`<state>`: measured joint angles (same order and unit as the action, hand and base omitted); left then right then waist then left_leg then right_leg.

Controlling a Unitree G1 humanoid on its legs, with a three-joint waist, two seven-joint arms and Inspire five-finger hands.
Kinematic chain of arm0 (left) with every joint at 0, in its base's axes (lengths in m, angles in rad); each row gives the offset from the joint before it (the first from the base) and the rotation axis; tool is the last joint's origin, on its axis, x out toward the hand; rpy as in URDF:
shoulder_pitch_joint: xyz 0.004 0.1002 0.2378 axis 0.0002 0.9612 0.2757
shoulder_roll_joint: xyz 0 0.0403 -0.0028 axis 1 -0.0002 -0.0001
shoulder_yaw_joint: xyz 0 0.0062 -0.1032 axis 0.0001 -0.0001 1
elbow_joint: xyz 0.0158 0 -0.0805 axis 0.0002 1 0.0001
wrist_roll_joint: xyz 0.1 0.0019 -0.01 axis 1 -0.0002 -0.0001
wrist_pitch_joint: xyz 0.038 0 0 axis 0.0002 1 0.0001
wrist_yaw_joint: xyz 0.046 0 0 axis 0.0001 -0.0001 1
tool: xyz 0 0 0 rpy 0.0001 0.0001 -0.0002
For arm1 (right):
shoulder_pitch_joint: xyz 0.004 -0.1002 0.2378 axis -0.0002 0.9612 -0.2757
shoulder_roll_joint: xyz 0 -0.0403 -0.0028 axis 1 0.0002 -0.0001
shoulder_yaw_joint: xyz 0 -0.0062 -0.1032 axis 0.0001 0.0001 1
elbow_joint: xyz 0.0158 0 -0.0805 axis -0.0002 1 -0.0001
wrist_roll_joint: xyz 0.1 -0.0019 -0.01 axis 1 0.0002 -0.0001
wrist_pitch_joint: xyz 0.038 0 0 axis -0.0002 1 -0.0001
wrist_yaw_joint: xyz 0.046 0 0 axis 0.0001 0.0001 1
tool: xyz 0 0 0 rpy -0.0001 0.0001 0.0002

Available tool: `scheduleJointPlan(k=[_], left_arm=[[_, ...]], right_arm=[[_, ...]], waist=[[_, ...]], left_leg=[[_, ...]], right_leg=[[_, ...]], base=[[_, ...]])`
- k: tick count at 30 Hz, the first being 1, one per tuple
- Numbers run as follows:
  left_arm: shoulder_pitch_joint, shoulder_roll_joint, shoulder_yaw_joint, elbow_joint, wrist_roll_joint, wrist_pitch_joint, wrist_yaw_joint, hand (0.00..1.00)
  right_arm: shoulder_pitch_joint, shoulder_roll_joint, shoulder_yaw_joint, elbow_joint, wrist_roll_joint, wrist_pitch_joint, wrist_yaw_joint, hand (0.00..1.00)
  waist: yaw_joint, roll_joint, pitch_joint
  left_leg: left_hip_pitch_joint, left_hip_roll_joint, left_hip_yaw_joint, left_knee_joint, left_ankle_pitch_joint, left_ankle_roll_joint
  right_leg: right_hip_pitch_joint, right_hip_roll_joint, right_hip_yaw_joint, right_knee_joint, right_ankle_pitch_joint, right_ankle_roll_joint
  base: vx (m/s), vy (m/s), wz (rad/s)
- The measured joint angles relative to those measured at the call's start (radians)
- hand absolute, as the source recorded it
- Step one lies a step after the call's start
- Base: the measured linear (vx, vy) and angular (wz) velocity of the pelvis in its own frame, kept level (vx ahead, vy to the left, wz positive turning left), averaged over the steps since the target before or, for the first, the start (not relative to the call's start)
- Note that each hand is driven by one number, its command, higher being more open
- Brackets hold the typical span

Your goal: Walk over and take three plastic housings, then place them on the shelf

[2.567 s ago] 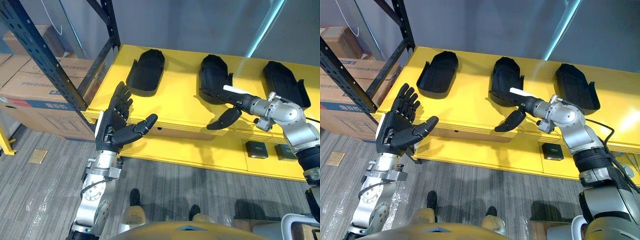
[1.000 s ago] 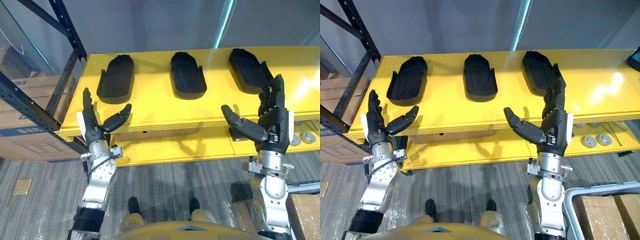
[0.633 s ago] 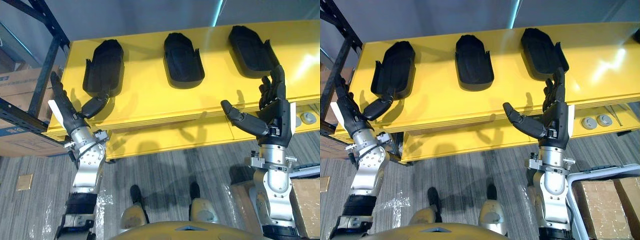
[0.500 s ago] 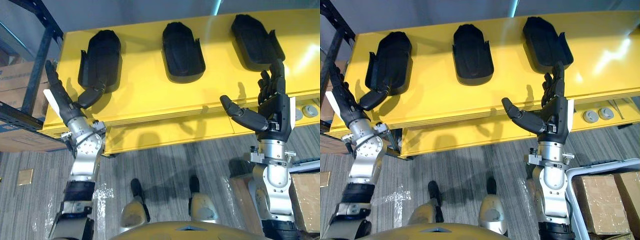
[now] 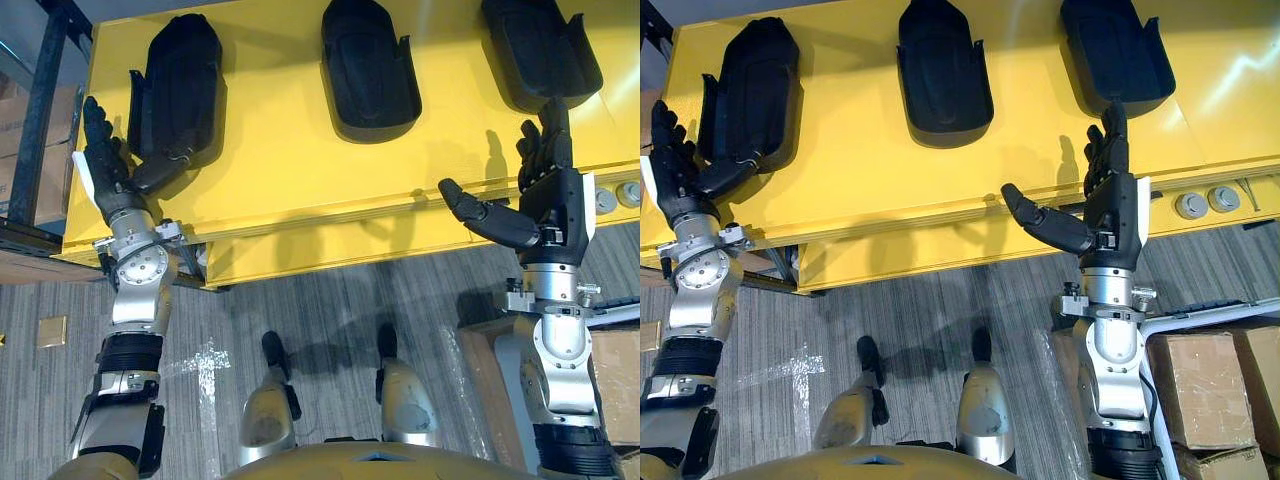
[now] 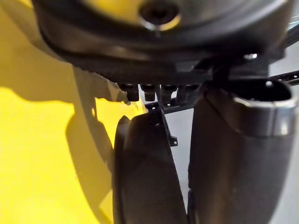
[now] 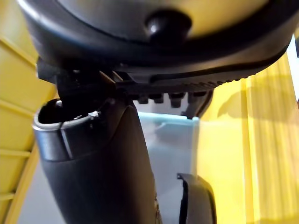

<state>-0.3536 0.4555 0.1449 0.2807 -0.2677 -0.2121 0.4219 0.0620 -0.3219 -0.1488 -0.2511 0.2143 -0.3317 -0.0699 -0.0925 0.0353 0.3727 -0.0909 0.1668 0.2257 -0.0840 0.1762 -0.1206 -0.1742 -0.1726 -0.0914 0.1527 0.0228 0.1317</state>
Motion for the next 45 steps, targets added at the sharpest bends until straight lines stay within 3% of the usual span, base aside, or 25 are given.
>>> scheduleJointPlan(k=[17,28,37,45], left_arm=[[0.086,0.014,0.028,-0.031,-0.211,-0.067,-0.276,1.0],[0.135,0.012,0.032,-0.052,-0.212,-0.065,-0.367,1.0],[0.162,-0.02,0.029,-0.051,-0.212,-0.043,-0.39,1.0],[0.169,-0.02,0.026,-0.051,-0.212,-0.024,-0.4,1.0]], right_arm=[[0.011,0.015,0.001,0.013,-0.002,0.0,0.015,1.0],[0.044,0.015,0.001,0.033,-0.002,0.0,0.029,1.0],[0.065,0.014,0.001,0.034,-0.002,0.005,0.033,1.0],[0.082,0.014,0.001,0.034,-0.002,0.015,0.038,1.0]], waist=[[0.005,0.001,0.013],[0.004,0.006,0.008],[0.004,0.04,-0.041],[0.003,0.042,-0.057]], left_leg=[[0.031,0.0,-0.011,0.0,-0.003,0.0],[0.048,0.0,-0.014,0.0,-0.002,0.001],[0.048,-0.002,-0.014,0.0,-0.001,0.002],[0.064,-0.002,-0.013,0.0,-0.002,0.001]], right_leg=[[0.034,-0.002,-0.009,0.003,-0.006,0.0],[0.054,-0.003,-0.014,0.001,-0.006,0.001],[0.06,-0.004,-0.017,-0.011,-0.002,0.005],[0.081,-0.004,-0.017,-0.022,-0.002,0.005]], base=[[0.0,0.0,0.0],[0.0,0.0,0.0],[0.0,0.0,0.0],[0.0,0.0,0.0]])
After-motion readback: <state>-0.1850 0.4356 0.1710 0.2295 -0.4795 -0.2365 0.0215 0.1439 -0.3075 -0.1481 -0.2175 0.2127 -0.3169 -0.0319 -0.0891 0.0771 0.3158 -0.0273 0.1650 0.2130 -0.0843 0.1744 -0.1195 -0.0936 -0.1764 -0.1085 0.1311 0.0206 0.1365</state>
